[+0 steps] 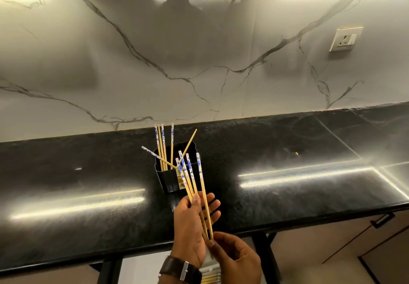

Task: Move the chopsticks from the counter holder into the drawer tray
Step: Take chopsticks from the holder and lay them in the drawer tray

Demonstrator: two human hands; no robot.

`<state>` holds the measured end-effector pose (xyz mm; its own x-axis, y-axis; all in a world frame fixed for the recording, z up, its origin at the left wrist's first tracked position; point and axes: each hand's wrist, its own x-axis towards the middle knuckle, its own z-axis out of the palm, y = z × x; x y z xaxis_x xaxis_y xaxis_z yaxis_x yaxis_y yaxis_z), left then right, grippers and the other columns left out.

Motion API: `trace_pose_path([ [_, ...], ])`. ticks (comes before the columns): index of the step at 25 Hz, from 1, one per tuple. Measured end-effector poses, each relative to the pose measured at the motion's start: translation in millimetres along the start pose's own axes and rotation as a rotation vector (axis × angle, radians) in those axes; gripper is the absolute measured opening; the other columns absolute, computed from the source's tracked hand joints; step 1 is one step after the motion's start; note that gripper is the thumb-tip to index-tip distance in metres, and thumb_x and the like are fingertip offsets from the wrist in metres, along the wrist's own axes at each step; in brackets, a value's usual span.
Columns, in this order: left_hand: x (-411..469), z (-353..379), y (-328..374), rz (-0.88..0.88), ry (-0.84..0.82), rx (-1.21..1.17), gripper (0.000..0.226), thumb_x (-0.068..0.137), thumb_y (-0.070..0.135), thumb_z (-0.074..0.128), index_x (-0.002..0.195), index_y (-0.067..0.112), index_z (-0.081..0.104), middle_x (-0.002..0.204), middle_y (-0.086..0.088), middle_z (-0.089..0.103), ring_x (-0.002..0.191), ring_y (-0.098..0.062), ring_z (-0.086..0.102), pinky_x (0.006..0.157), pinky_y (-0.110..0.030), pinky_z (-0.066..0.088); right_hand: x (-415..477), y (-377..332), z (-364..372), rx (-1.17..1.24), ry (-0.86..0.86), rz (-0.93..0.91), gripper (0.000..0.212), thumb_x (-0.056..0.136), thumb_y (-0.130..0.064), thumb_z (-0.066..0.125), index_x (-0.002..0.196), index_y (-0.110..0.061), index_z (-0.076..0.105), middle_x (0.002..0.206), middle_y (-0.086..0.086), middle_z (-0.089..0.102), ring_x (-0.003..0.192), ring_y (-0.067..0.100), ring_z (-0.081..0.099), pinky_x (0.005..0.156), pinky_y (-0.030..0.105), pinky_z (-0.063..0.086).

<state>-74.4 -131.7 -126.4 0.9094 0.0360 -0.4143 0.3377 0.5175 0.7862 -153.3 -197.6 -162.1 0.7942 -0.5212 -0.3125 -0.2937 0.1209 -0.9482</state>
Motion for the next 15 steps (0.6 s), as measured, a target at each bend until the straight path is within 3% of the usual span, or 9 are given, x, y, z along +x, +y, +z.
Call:
trace_pose_path([
  [3,1,-3,-1,0.040,-0.025,0.072,0.024,0.105,0.020,0.044,0.115,0.011,0.063,0.084,-0.007,0.077,0.070,-0.022,0.073,0.061,-0.033,0.058,2,0,-7,-0.235,-0.128,-0.030,0.021,0.072,-0.012,0.088,0.076,-0.032,0.080,0.070,-0.017,0.078,0.069,-0.005,0.073,0.077,0.024,0.061],
  [6,5,-8,-1,0.059,-0.062,0.162,0.024,0.105,0.017,0.043,0.115,0.008,0.063,0.068,0.000,0.060,0.053,-0.010,0.049,0.047,-0.024,0.042,10,-16,-17,-0.454,-0.159,-0.122,0.024,0.076,-0.017,0.085,0.084,-0.039,0.079,0.079,-0.016,0.078,0.071,-0.008,0.069,0.071,0.008,0.053],
  [9,1,-15,2,0.045,-0.230,0.295,0.025,0.105,0.020,0.044,0.116,0.007,0.062,0.070,-0.001,0.058,0.053,-0.010,0.049,0.048,-0.024,0.042,39,-45,-21,-0.199,-0.035,-0.246,0.036,0.093,-0.022,0.070,0.127,-0.031,0.065,0.103,-0.014,0.071,0.093,-0.003,0.066,0.072,0.008,0.047],
  [11,-5,-18,0,-0.003,-0.374,0.396,0.026,0.104,0.024,0.045,0.116,0.008,0.062,0.075,-0.003,0.061,0.057,-0.012,0.054,0.052,-0.026,0.047,63,-70,-14,0.079,-0.139,-0.198,0.047,0.102,-0.022,0.057,0.147,-0.024,0.045,0.111,-0.004,0.069,0.104,0.015,0.070,0.081,0.021,0.055],
  [13,-13,-20,-6,-0.105,-0.505,0.422,0.028,0.104,0.025,0.045,0.117,0.005,0.060,0.078,-0.005,0.062,0.059,-0.015,0.056,0.054,-0.028,0.049,80,-89,-3,0.228,-0.319,-0.153,0.052,0.105,-0.022,0.050,0.154,-0.026,0.032,0.123,0.008,0.067,0.101,0.027,0.074,0.084,0.036,0.061],
  [15,-21,-24,-11,-0.204,-0.581,0.431,0.031,0.104,0.027,0.044,0.117,0.003,0.060,0.077,-0.005,0.061,0.059,-0.016,0.055,0.054,-0.029,0.047,94,-90,0,0.181,-0.362,-0.218,0.047,0.105,-0.025,0.050,0.150,-0.029,0.037,0.120,0.011,0.067,0.088,0.027,0.078,0.078,0.039,0.064],
])
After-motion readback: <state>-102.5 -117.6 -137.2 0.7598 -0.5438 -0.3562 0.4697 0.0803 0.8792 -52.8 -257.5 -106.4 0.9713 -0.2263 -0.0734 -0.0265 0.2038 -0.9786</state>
